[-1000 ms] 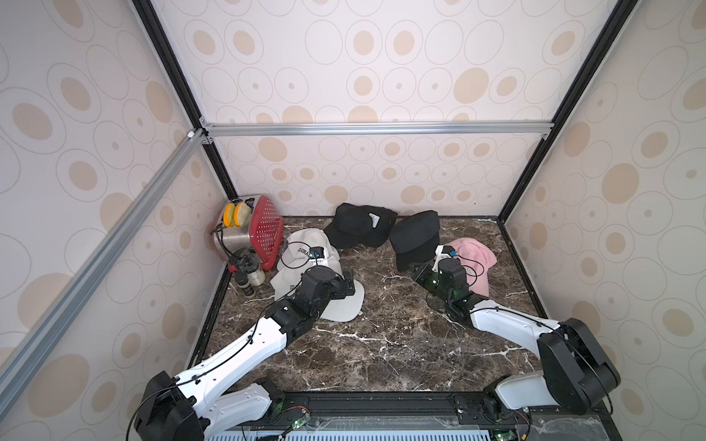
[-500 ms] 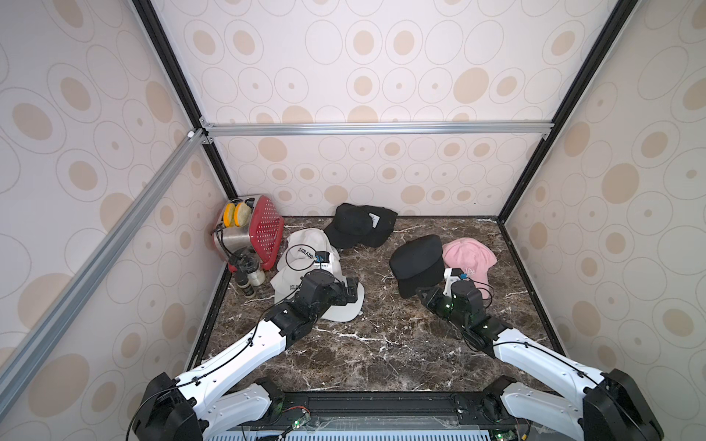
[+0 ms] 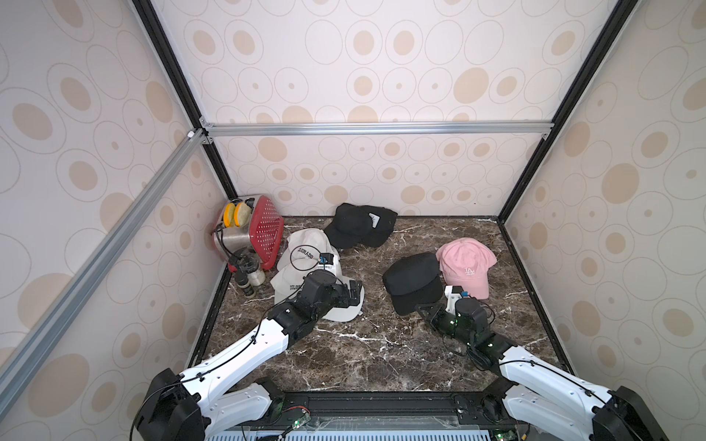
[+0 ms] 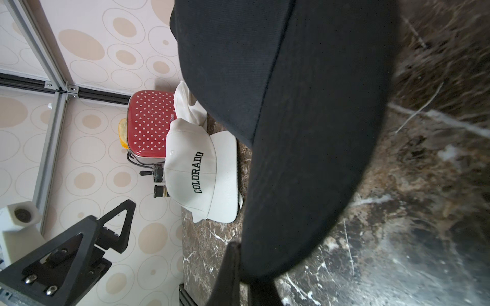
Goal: Stack the baseball caps by color
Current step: Place the baseball cap at the center of the board.
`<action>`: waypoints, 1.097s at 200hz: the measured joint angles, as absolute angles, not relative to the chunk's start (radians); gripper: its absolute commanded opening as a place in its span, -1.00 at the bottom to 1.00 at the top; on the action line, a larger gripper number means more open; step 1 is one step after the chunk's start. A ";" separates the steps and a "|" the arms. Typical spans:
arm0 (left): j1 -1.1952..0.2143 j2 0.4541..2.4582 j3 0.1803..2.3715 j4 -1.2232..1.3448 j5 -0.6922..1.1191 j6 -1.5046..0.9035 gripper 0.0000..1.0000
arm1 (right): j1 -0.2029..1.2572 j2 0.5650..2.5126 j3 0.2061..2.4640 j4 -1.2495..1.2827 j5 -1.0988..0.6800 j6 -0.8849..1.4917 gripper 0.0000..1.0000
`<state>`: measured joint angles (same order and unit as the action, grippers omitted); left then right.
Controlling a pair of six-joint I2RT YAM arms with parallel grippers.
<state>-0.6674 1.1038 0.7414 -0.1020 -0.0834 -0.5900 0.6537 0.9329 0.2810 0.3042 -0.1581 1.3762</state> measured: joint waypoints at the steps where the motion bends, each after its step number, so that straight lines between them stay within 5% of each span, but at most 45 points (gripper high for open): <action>1: -0.667 1.104 0.741 -0.102 -0.083 -0.590 0.98 | 0.654 0.933 0.280 0.306 -0.158 1.377 -1.00; 110: -0.667 1.117 0.741 -0.098 -0.014 -0.591 0.98 | 0.753 1.086 0.233 0.528 -0.120 1.566 -0.96; 130: -0.667 1.117 0.741 -0.098 -0.005 -0.591 0.98 | 0.756 1.079 0.224 0.513 -0.110 1.586 -0.65; 148: -0.667 1.117 0.741 -0.098 0.002 -0.593 0.98 | 0.760 1.048 0.221 0.460 -0.095 1.598 -0.01; 164: -0.667 1.117 0.741 -0.097 0.007 -0.596 0.98 | 0.762 1.004 0.217 0.397 -0.081 1.606 0.34; 219: -0.667 1.128 0.741 -0.090 0.028 -0.605 0.98 | 0.764 0.854 0.231 0.071 0.026 1.589 1.00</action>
<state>-0.6674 1.1282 0.7414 -0.0902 0.0277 -0.6048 0.7635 0.8543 0.2310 0.0711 0.0261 1.5894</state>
